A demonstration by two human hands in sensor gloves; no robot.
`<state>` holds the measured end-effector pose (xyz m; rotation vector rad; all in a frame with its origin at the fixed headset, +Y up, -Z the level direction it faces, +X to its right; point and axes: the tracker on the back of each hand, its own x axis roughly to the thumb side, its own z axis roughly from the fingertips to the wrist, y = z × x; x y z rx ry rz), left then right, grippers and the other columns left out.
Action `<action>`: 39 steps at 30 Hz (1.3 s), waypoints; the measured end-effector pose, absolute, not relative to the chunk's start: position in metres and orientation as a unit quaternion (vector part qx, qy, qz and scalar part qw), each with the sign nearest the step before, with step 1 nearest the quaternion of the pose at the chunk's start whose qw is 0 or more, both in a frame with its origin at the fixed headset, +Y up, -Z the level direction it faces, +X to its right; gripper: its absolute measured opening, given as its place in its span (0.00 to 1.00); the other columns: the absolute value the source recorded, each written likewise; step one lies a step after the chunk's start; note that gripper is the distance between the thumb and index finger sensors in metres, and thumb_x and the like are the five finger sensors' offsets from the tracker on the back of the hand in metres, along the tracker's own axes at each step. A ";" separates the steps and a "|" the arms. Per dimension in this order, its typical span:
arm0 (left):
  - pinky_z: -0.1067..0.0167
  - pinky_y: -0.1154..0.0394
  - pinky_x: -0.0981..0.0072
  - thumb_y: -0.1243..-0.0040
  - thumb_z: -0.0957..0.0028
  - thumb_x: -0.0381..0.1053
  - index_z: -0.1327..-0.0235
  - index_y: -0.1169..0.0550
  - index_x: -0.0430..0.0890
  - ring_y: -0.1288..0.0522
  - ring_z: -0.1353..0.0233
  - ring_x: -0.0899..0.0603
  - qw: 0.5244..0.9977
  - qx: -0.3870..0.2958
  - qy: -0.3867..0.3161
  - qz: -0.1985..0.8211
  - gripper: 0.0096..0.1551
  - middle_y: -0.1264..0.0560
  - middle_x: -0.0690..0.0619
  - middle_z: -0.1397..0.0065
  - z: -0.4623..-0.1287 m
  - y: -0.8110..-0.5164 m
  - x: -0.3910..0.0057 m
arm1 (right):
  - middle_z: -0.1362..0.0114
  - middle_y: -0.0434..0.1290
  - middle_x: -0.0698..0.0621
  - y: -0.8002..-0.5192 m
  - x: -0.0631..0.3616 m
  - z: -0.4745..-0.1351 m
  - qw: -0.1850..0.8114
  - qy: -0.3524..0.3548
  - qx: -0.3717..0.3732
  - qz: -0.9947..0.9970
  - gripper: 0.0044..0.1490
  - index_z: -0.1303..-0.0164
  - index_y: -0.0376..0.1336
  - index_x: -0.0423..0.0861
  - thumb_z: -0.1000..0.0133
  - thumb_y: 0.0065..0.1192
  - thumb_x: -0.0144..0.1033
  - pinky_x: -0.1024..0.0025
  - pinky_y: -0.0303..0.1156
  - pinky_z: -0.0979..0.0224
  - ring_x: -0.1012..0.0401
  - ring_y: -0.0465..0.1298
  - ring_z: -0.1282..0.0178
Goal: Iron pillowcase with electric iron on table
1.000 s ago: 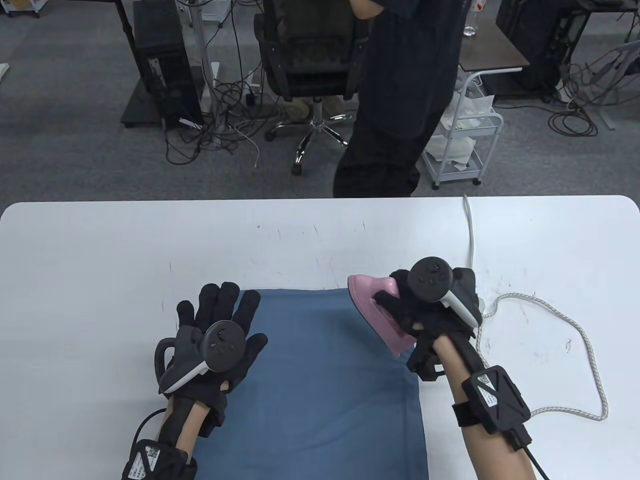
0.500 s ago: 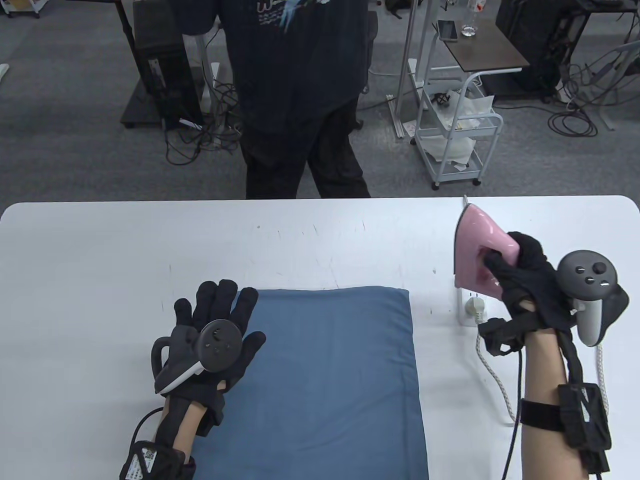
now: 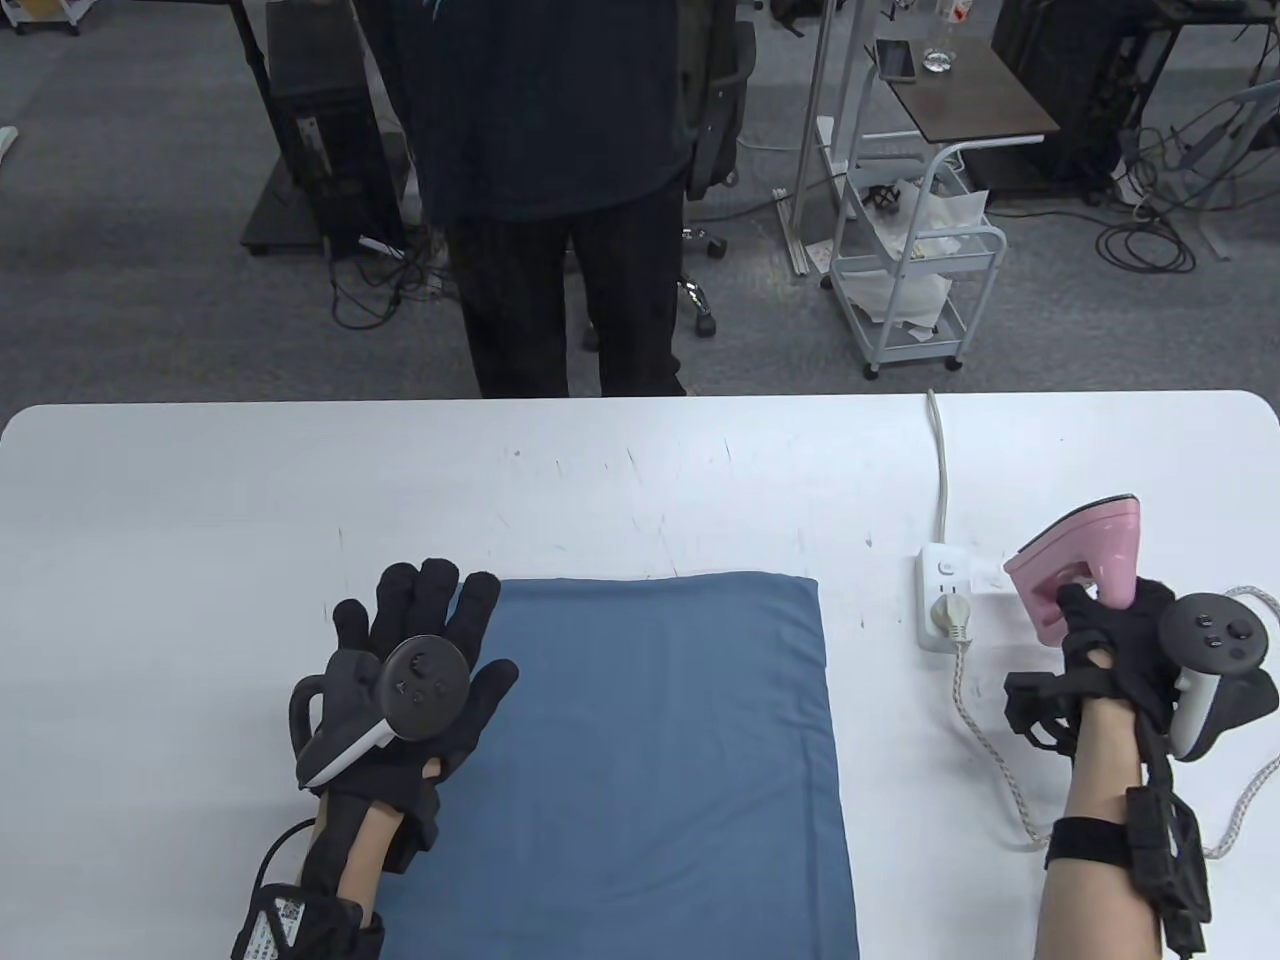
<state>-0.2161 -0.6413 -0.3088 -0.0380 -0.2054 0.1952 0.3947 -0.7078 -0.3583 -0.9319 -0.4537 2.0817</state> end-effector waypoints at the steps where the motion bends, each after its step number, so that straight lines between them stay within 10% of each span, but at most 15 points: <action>1: 0.28 0.70 0.25 0.66 0.49 0.71 0.25 0.66 0.64 0.73 0.17 0.35 0.990 -0.020 -0.103 0.097 0.45 0.71 0.50 0.15 -0.309 -0.642 -0.216 | 0.29 0.70 0.47 -0.712 0.394 -0.359 0.391 -0.175 -0.369 0.825 0.35 0.40 0.60 0.45 0.53 0.75 0.41 0.63 0.86 0.41 0.44 0.78 0.35; 15: 0.28 0.70 0.25 0.66 0.49 0.71 0.25 0.66 0.64 0.73 0.17 0.35 0.990 -0.026 -0.107 0.092 0.45 0.71 0.50 0.15 -0.309 -0.642 -0.213 | 0.27 0.68 0.47 -0.738 0.388 -0.362 0.365 -0.142 -0.357 0.848 0.37 0.38 0.57 0.45 0.52 0.74 0.41 0.60 0.83 0.36 0.43 0.75 0.33; 21: 0.28 0.70 0.25 0.66 0.48 0.71 0.25 0.66 0.64 0.73 0.17 0.35 0.990 -0.028 -0.108 0.092 0.45 0.71 0.50 0.15 -0.310 -0.642 -0.212 | 0.18 0.43 0.30 -0.723 0.383 -0.363 0.371 -0.068 -0.304 0.875 0.59 0.22 0.35 0.33 0.45 0.64 0.48 0.30 0.53 0.26 0.28 0.49 0.24; 26: 0.28 0.70 0.25 0.66 0.48 0.71 0.25 0.66 0.64 0.73 0.17 0.35 0.989 -0.030 -0.110 0.090 0.45 0.71 0.50 0.15 -0.310 -0.643 -0.210 | 0.18 0.33 0.31 -0.676 0.357 -0.367 0.220 -0.151 -0.253 0.930 0.60 0.23 0.27 0.35 0.42 0.57 0.51 0.28 0.48 0.26 0.28 0.43 0.23; 32: 0.28 0.70 0.25 0.66 0.49 0.71 0.25 0.66 0.64 0.73 0.17 0.36 0.990 -0.033 -0.110 0.085 0.45 0.71 0.50 0.15 -0.311 -0.644 -0.208 | 0.16 0.36 0.34 -0.652 0.289 -0.396 0.097 -0.137 -0.135 0.977 0.58 0.20 0.31 0.37 0.43 0.56 0.51 0.30 0.48 0.23 0.31 0.44 0.21; 39: 0.28 0.70 0.25 0.66 0.49 0.71 0.25 0.66 0.64 0.73 0.17 0.35 0.991 -0.041 -0.102 0.079 0.45 0.71 0.50 0.15 -0.311 -0.647 -0.211 | 0.14 0.46 0.38 -0.702 0.246 -0.442 0.000 0.010 -0.102 0.995 0.52 0.18 0.39 0.41 0.43 0.55 0.52 0.30 0.48 0.22 0.33 0.47 0.20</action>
